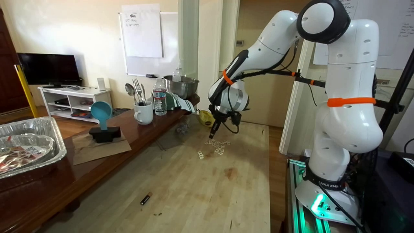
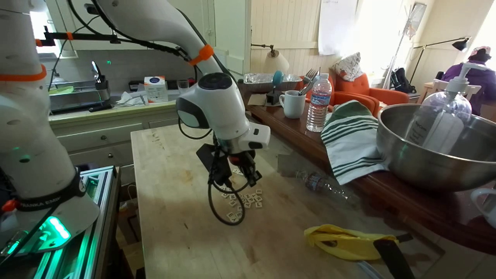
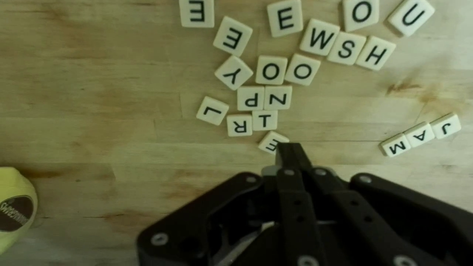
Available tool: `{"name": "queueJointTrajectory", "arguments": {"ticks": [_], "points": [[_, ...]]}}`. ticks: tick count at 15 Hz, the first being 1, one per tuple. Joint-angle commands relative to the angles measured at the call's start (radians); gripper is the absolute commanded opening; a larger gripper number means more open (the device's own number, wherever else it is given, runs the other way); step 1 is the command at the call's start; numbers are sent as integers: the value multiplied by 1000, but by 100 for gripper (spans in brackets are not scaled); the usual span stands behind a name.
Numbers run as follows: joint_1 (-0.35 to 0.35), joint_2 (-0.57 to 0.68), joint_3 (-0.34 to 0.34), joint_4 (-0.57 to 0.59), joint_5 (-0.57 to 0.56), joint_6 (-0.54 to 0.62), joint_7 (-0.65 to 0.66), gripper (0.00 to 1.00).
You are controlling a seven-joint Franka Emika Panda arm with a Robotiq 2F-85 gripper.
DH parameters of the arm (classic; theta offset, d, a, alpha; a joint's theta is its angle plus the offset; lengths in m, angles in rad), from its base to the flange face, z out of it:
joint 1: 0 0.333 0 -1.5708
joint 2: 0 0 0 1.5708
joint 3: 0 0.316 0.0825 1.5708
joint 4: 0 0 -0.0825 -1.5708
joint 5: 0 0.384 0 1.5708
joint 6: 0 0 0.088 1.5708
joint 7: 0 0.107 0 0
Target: Move two letter tiles to the left.
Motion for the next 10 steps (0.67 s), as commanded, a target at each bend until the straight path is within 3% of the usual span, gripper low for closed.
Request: {"name": "queueJointTrajectory", "arguments": {"ticks": [1,10], "points": [[-29,96,42,65,130,54,-75,0],[-92,210,126,162,274,81,-114,0]]}}
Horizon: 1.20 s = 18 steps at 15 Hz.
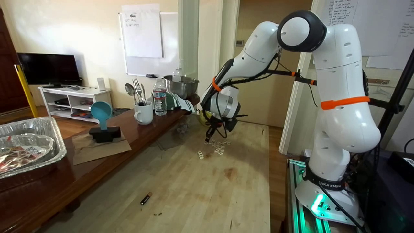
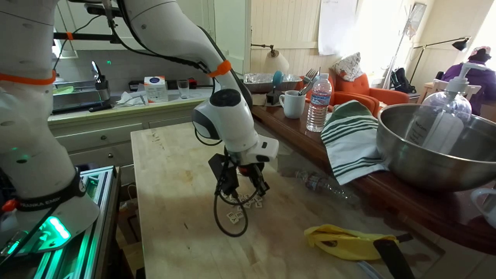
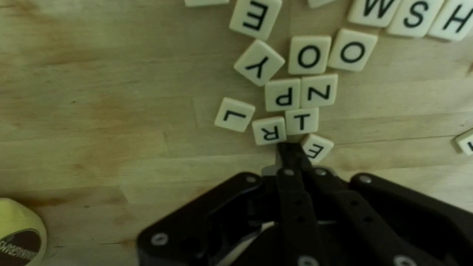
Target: Move two letter tiles to the left.
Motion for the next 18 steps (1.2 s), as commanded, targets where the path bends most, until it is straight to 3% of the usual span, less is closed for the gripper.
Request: {"name": "queueJointTrajectory", "arguments": {"ticks": [1,7,13,18], "points": [[-34,39,46,43,84,29,-68,0],[-34,14,61,30,77,36,-90,0],[1,14,31,-5,-18,23,-40,0],[-5,-24,44,-16,4,39,-69,0]]}}
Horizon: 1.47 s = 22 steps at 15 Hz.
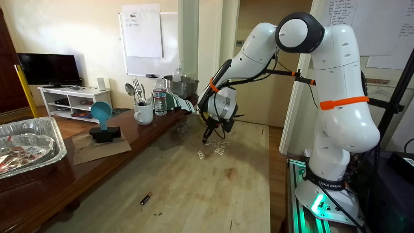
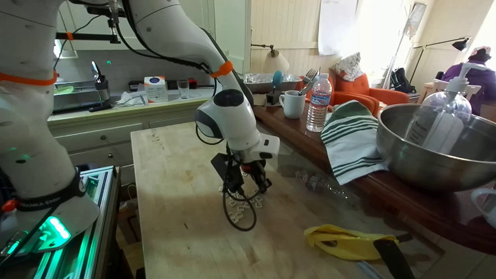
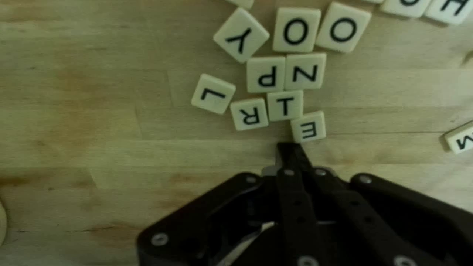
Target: Move two letter tiles to the left.
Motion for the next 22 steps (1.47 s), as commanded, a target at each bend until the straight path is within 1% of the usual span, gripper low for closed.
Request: {"name": "queueJointTrajectory", "arguments": {"ticks": [1,4,7,10,17,22], "points": [[14,-53,1,-49,-2,35,-26,0],[16,-89,5,-74,2,48,-47,0],[30,-104,-15,-108,-50,52,-19,0],[21,-107,-14,-122,-64,51,-30,0],[-17,-113,30,-95,23,58,-132,0],[-22,-95,44,-78,53,51,-169,0]]}}
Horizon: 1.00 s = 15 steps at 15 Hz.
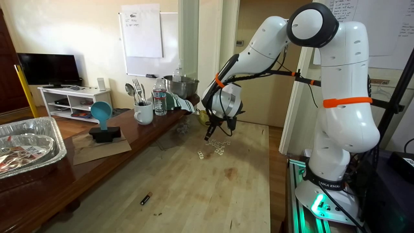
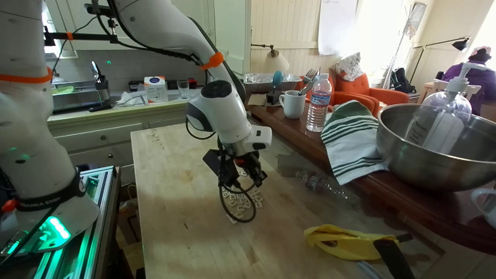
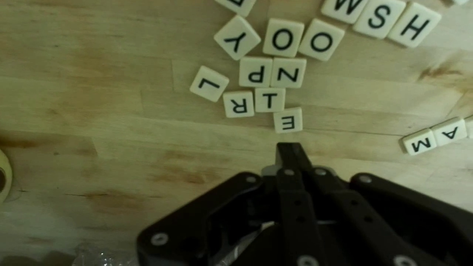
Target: Move two letter tiles to the left.
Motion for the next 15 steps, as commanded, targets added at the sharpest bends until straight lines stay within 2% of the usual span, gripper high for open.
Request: {"name": "queueJointTrajectory", "arguments": {"ticks": [1,15], "points": [[-18,11,27,10,56,14,-67,0],[-48,72,50,41,81,8,-97,0]]}}
